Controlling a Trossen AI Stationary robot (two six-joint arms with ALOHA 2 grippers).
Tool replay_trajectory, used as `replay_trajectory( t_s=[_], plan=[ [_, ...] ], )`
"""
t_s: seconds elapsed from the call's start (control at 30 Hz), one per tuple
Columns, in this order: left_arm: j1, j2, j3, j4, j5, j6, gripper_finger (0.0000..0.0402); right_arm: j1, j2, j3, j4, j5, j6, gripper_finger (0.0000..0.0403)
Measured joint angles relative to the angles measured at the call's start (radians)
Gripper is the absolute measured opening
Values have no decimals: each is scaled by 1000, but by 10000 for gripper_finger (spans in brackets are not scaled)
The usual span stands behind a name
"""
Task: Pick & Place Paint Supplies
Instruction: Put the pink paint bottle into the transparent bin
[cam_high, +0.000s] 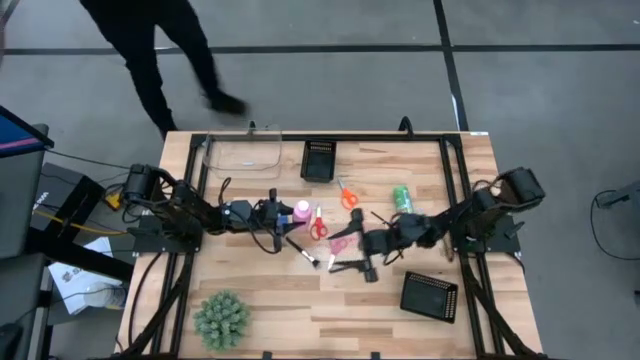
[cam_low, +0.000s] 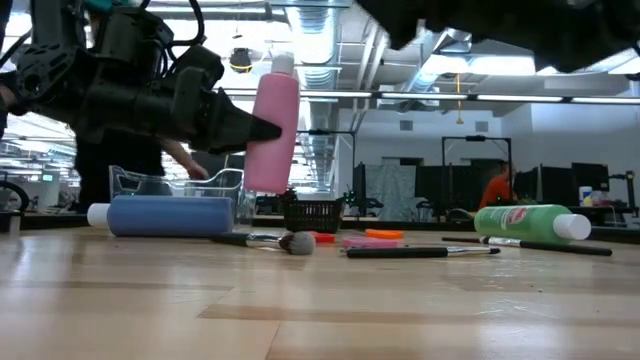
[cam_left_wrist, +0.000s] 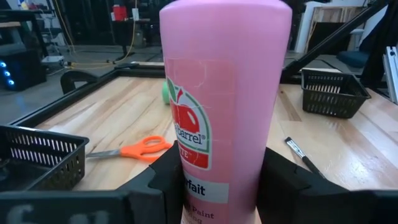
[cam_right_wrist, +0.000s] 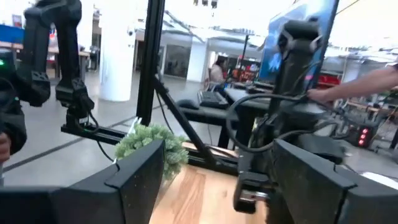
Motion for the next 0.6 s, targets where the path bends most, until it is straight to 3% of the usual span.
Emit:
replay_trajectory(
  t_s=[0.3, 0.6],
  plan=[
    [21, 2, 0, -6, 0, -26, 137, -12, -220, -233, 6, 84, 10, 281],
    [51, 2, 32, -3, -45, -76, 137, -14, -241, -283, 10, 136, 18, 281]
  ],
)
